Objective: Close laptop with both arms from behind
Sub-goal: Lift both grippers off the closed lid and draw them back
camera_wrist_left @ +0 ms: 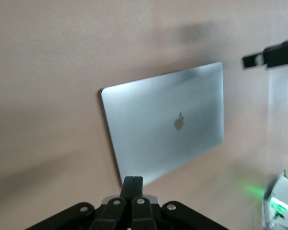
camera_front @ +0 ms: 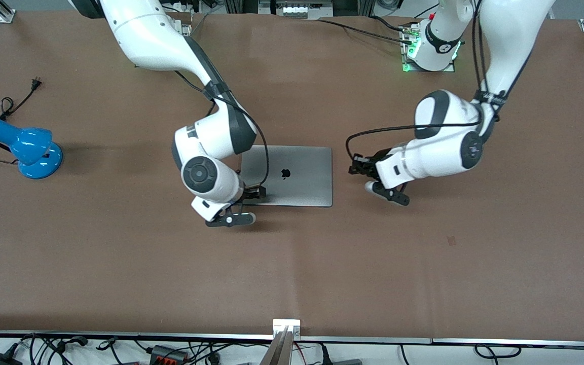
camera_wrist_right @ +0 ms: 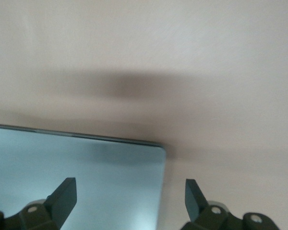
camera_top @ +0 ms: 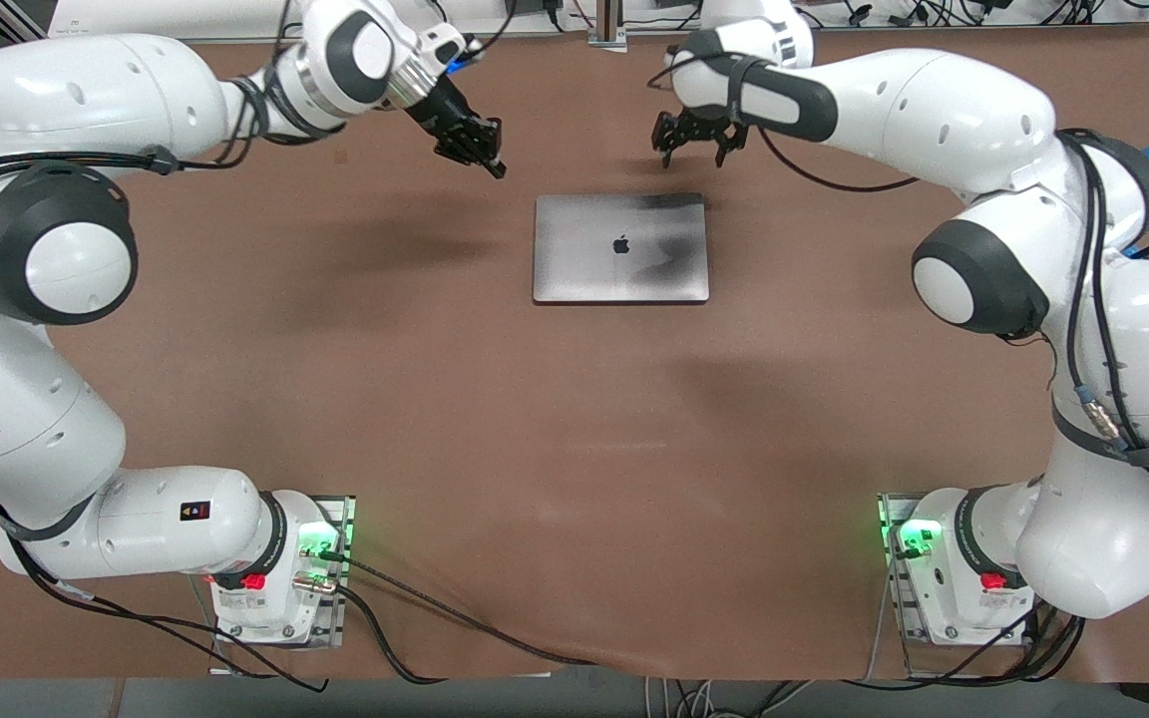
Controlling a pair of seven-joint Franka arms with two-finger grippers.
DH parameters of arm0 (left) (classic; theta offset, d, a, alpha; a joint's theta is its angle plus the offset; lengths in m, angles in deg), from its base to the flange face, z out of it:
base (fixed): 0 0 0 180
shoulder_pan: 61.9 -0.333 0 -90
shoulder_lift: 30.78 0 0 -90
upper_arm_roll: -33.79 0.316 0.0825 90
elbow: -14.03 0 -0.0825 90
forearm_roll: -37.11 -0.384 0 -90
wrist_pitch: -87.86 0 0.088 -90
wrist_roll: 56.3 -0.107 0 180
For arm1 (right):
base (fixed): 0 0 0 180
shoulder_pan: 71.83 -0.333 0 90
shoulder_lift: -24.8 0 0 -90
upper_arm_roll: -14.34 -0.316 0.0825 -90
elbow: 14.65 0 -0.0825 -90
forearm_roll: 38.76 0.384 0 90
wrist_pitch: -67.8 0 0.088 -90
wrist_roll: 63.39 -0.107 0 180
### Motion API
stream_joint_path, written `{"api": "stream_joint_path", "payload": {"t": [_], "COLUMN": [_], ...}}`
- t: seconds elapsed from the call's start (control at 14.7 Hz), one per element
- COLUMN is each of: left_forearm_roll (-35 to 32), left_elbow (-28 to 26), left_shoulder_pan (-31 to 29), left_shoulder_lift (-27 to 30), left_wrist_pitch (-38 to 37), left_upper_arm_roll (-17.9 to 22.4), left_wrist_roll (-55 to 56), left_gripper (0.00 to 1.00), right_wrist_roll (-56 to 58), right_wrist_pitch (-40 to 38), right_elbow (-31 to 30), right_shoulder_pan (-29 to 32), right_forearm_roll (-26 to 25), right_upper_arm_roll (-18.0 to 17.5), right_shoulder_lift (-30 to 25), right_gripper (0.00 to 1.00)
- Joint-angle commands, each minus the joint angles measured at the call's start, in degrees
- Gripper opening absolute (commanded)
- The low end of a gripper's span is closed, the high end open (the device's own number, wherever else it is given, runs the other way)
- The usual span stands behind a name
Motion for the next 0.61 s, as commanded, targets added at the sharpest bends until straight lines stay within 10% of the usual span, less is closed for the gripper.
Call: {"api": "stream_joint_path", "payload": {"t": [0.0,0.54], "left_forearm_roll": [-6.93,-31.92], "left_elbow": [6.32,29.55], "left_shoulder_pan": [-3.87,-3.62], "left_shoulder_lift": [2.41,2.5], "left_wrist_pitch": [-12.51,-46.54], "left_upper_arm_roll": [0.07,-0.81], "left_wrist_roll": [-1.16,3.66], "left_gripper": [0.01,0.02], "right_wrist_roll": [0.57,0.82], "right_wrist_pitch": [-2.99,-14.23], "right_elbow": [-0.59,-0.68], "right_shoulder_pan": [-0.07,0.46], "right_forearm_roll": [-0.69,-4.4], "right_upper_arm_roll": [3.12,12.33], "right_shoulder_lift": [-5.04,-16.03], "right_gripper": [1.0,1.0]}}
